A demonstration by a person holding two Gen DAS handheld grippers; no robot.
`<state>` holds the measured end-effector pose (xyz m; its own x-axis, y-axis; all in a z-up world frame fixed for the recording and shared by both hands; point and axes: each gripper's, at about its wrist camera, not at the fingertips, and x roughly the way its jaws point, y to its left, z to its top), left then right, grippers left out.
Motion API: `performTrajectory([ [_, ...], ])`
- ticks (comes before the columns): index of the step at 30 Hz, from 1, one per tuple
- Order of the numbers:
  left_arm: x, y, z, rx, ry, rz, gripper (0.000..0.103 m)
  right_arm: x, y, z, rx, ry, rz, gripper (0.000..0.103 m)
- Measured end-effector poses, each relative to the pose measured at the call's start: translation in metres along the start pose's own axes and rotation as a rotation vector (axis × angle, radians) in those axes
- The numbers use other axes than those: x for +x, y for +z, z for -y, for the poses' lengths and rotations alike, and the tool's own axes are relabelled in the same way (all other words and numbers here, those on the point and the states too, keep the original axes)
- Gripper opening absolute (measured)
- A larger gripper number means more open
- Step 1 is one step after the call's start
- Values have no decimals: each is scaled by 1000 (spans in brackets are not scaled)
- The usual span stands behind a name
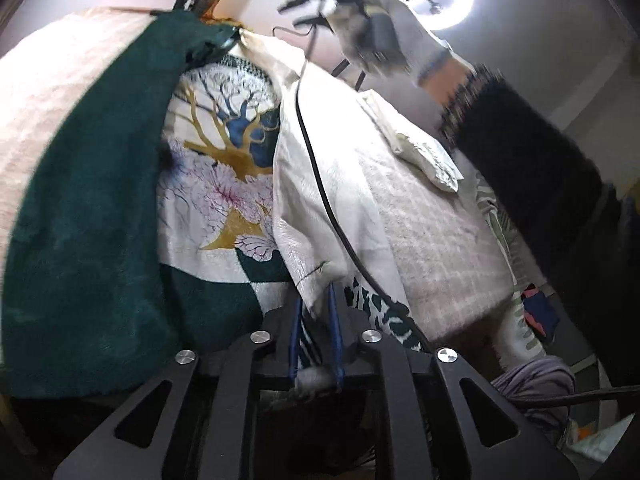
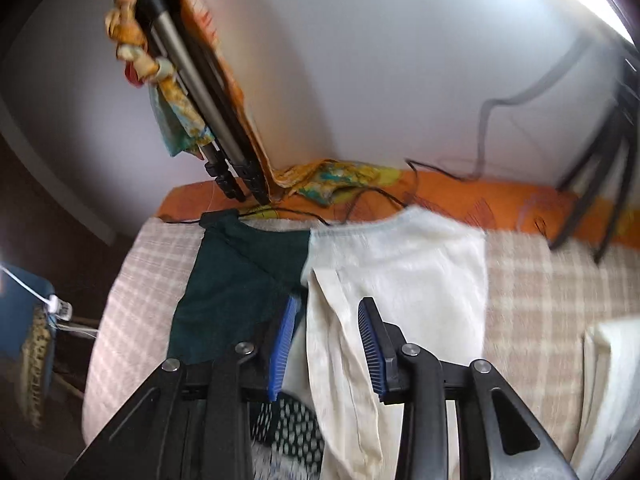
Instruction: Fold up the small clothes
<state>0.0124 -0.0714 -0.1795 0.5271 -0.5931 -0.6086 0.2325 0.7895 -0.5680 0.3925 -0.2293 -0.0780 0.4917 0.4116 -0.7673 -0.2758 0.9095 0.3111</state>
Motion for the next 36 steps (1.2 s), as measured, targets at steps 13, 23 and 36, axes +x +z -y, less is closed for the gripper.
performTrajectory([
  [13, -83, -2, -36, 26, 178, 101, 16, 8, -94, 20, 112, 21, -110, 28],
  [23, -109, 24, -74, 26, 260, 97, 35, -49, -133, -36, -67, 119, -67, 29],
  [36, -89, 11, -100, -21, 225, -66, 35, -134, -291, 6, -46, 17, -149, 35],
])
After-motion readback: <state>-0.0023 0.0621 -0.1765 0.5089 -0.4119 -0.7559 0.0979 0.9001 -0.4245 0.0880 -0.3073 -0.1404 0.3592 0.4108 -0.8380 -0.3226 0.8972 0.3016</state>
